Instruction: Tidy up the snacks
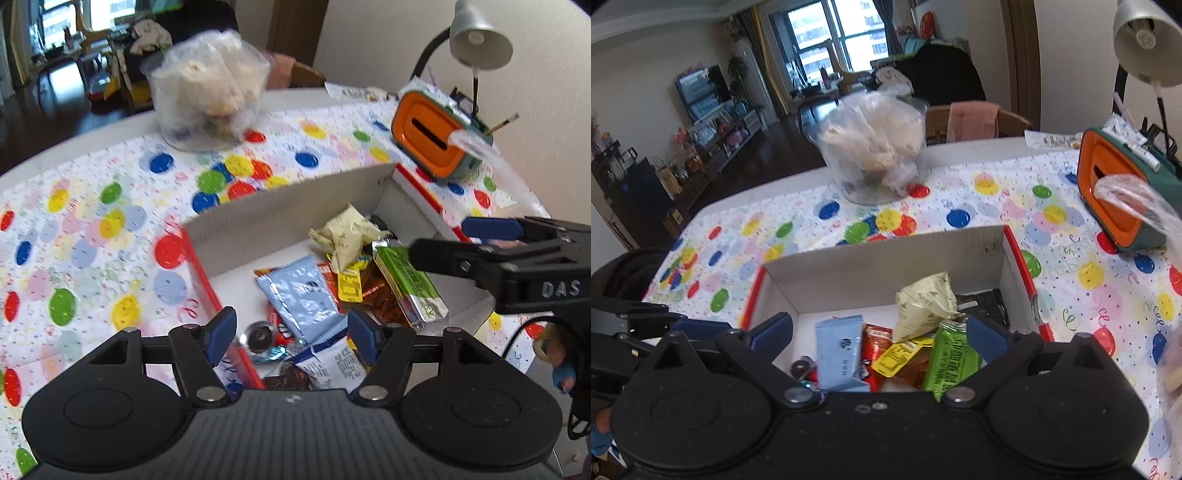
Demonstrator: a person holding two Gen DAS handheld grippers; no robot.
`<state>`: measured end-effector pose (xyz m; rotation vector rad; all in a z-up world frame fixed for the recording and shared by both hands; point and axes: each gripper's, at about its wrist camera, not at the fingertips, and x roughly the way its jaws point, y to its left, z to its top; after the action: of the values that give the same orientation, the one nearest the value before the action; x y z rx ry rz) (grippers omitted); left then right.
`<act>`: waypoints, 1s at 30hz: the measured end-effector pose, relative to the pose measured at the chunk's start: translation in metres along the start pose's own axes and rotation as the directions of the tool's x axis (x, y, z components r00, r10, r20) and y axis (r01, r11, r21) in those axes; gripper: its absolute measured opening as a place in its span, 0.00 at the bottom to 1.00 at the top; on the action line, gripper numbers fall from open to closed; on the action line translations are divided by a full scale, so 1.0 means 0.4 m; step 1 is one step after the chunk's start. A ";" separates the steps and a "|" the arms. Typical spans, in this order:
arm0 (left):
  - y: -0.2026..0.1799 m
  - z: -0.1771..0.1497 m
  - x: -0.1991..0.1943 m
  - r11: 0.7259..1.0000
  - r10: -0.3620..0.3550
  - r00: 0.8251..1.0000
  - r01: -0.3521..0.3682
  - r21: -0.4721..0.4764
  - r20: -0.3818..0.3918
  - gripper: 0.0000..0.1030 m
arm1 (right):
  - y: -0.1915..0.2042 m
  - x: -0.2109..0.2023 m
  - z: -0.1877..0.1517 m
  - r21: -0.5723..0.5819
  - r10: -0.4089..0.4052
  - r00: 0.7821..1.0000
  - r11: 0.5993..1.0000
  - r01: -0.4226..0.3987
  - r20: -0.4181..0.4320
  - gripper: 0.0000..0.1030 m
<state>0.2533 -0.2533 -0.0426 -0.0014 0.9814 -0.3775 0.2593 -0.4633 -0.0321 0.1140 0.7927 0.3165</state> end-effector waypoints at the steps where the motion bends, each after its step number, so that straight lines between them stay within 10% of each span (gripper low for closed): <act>1: 0.002 -0.002 -0.014 1.000 0.003 1.000 -0.004 0.003 0.016 0.65 | 0.011 -0.012 -0.002 -0.008 0.000 1.000 1.000 0.000 0.012 0.99; 30: 0.045 -0.079 -0.229 0.993 -0.101 0.969 0.086 0.077 0.227 0.99 | 0.139 -0.201 -0.140 0.156 -0.130 0.973 0.983 0.100 0.189 1.00</act>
<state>0.1879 -0.2028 0.0107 -0.0307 0.7405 -0.4854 0.1534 -0.4376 -0.0045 0.2329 0.6204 0.1338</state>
